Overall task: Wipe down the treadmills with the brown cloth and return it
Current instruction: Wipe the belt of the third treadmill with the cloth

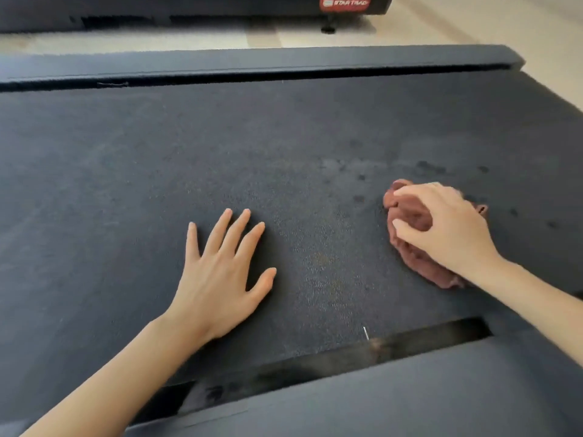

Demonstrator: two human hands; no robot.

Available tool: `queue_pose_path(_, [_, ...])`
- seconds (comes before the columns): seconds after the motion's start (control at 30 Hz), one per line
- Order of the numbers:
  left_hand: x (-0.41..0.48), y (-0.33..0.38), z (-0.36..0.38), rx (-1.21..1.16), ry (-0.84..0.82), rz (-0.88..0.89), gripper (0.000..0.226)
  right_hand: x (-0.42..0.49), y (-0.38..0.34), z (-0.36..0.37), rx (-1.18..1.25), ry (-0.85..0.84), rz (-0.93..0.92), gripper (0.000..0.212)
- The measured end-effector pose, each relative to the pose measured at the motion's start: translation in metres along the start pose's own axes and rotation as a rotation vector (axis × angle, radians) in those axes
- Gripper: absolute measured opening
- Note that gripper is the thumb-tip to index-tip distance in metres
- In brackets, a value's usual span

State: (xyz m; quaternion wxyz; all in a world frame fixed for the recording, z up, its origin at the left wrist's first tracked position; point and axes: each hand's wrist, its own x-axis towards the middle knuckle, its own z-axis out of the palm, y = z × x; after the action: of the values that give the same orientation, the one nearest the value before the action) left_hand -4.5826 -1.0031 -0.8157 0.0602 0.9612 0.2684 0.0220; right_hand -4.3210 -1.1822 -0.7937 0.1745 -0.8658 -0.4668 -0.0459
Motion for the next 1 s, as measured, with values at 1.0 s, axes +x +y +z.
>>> queue_pose_path(1.0, [-0.005, -0.009, 0.003, -0.031, -0.003, 0.107, 0.079, -0.062, -0.015, -0.015, 0.020, 0.106, 0.489, 0.035])
